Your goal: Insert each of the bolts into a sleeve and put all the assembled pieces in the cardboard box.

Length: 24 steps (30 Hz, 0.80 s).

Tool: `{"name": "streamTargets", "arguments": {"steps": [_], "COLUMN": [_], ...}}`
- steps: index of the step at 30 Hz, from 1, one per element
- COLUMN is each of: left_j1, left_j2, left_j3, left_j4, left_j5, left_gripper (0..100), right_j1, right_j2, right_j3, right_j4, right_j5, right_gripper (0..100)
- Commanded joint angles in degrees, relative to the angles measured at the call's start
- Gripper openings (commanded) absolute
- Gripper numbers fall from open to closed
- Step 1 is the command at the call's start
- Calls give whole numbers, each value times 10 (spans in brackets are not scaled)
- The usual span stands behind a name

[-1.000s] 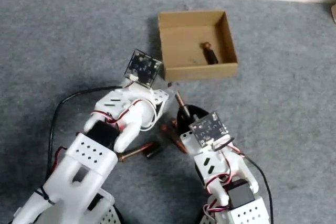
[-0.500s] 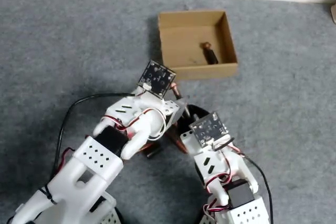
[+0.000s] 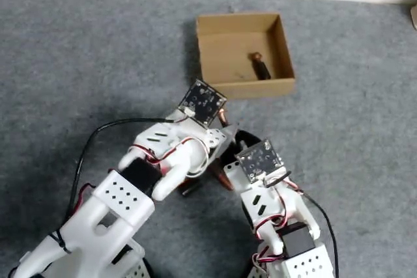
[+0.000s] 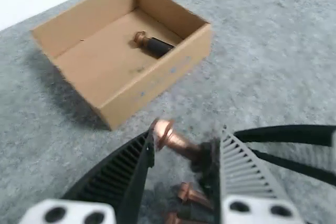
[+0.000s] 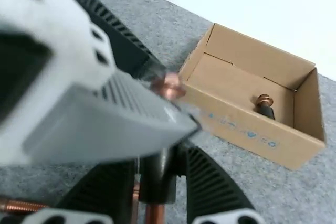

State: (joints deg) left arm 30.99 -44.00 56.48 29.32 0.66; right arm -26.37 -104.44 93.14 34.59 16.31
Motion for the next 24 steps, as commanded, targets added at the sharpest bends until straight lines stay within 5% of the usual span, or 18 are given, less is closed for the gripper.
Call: {"name": "streamTargets", "arguments": {"steps": [1, 24], "left_j1": [21, 12], "left_j2": [-6, -7], "left_j3": [-34, -105], "left_j4": [12, 56], "left_j5": [-1, -38], "left_gripper": [182, 182], "right_j1": [-1, -1], "right_j2": [-8, -8], "right_j3": [5, 7], "right_j4": [-37, -40], "right_j5": [-3, -3], "right_gripper": [5, 5]}}
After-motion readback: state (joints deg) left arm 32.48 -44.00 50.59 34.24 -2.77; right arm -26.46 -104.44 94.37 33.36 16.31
